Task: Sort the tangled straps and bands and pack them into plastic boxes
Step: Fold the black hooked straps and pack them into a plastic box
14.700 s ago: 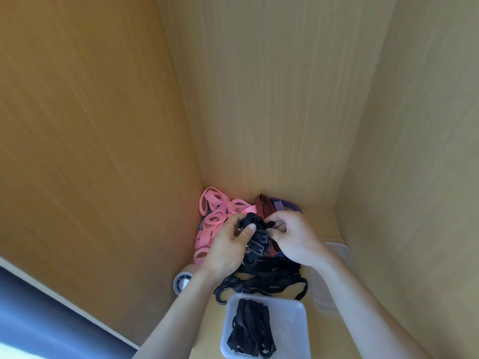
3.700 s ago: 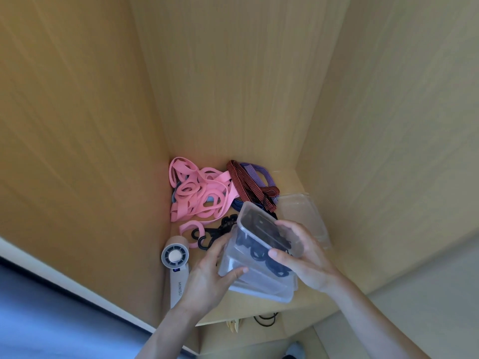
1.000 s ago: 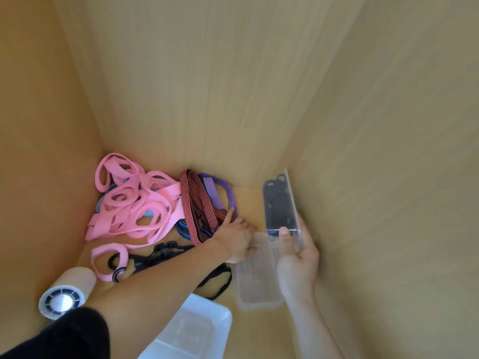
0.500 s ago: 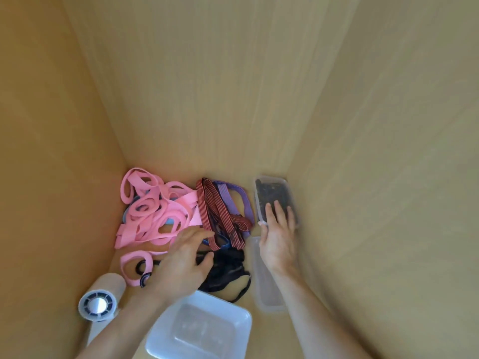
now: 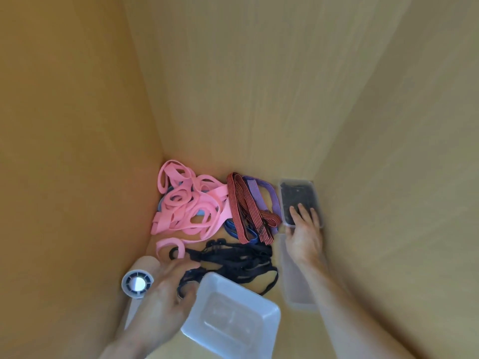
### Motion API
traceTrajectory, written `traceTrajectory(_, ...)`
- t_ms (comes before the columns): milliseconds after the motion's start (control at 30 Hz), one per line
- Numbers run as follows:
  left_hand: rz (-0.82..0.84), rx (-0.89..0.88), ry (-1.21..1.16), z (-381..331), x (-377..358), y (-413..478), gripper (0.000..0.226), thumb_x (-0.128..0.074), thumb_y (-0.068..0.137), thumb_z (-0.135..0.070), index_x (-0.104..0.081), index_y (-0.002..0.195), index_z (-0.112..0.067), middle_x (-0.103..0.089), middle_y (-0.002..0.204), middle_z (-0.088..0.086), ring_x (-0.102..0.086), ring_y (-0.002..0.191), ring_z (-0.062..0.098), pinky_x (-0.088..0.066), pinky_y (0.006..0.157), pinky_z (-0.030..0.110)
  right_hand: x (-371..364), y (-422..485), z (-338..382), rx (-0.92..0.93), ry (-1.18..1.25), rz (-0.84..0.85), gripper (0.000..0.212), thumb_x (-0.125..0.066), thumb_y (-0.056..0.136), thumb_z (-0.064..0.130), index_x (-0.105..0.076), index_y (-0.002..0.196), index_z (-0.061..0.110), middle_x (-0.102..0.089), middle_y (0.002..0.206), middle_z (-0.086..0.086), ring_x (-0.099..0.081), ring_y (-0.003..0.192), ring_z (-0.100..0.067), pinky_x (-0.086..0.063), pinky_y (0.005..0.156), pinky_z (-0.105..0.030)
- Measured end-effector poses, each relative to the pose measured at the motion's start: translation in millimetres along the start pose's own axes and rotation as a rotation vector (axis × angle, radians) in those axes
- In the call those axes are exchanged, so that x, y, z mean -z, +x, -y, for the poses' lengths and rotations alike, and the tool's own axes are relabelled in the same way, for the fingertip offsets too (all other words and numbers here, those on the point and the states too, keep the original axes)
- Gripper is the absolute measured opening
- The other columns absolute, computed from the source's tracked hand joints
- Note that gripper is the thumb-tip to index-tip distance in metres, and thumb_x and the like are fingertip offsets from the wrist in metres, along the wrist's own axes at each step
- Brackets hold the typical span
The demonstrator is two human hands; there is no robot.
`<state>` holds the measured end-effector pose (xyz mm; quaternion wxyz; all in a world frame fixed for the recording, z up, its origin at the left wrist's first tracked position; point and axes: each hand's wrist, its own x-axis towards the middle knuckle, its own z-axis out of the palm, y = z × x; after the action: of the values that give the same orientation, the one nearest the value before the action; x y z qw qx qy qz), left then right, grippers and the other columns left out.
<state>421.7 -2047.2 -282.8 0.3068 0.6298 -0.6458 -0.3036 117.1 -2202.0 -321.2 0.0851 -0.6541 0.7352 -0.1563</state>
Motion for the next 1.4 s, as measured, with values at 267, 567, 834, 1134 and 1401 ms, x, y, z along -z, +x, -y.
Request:
traceTrajectory(267,0.054,0.012,-0.009,6.2,-13.3,-18.0,0.055,-0.065,0.093,-0.02,-0.044,0.131,-0.054,-0.042,0.136,-0.034,-0.036,0.127,-0.017,-0.034,0.103,0.014,0.3,-5.0,-7.6,-0.015,0.037,0.062,0.058,-0.059,0.096,0.018,-0.044,0.152,0.023,-0.028,0.165,0.005,-0.014,0.155,-0.023,-0.031,0.118,-0.054)
traceTrajectory(567,0.195,0.015,0.05,20.4,-13.1,-44.0,0.053,-0.055,0.097,-0.025,-0.042,0.135,-0.06,-0.039,0.134,-0.043,-0.044,0.111,-0.019,-0.036,0.085,0.001,-2.3,-16.6,-9.9,-0.021,0.158,0.065,0.065,-0.061,0.096,0.026,-0.036,0.156,0.019,-0.022,0.167,0.006,-0.005,0.156,-0.021,-0.017,0.125,-0.051)
traceTrajectory(834,0.214,0.045,0.051,28.5,-7.3,-55.9,0.044,-0.052,0.093,-0.036,-0.044,0.13,-0.06,-0.044,0.114,-0.04,-0.053,0.096,-0.006,-0.041,0.076,0.008,19.1,-63.8,28.8,0.071,0.344,-0.395,0.023,-0.061,0.086,0.003,-0.069,0.108,0.002,-0.066,0.124,-0.012,-0.059,0.117,-0.034,-0.041,0.105,-0.035)
traceTrajectory(1134,0.211,0.091,0.051,20.9,3.7,-68.2,0.055,-0.054,0.098,-0.034,-0.032,0.144,-0.055,-0.052,0.11,-0.03,-0.055,0.098,-0.009,-0.049,0.085,0.024,10.3,-91.6,137.3,0.492,0.297,0.376,0.013,-0.069,0.091,0.014,-0.075,0.1,0.02,-0.061,0.102,0.01,-0.061,0.098,-0.015,-0.052,0.083,-0.034)
traceTrajectory(1401,0.149,0.159,-0.051,22.8,14.0,-79.1,0.046,-0.052,0.093,-0.029,-0.046,0.135,-0.044,-0.063,0.103,-0.018,-0.061,0.093,0.002,-0.051,0.087,0.03,-8.0,-77.5,175.8,0.447,-0.04,0.61,0.023,-0.082,0.079,0.03,-0.075,0.101,0.027,-0.065,0.104,0.001,-0.064,0.102,-0.022,-0.05,0.077,-0.03)
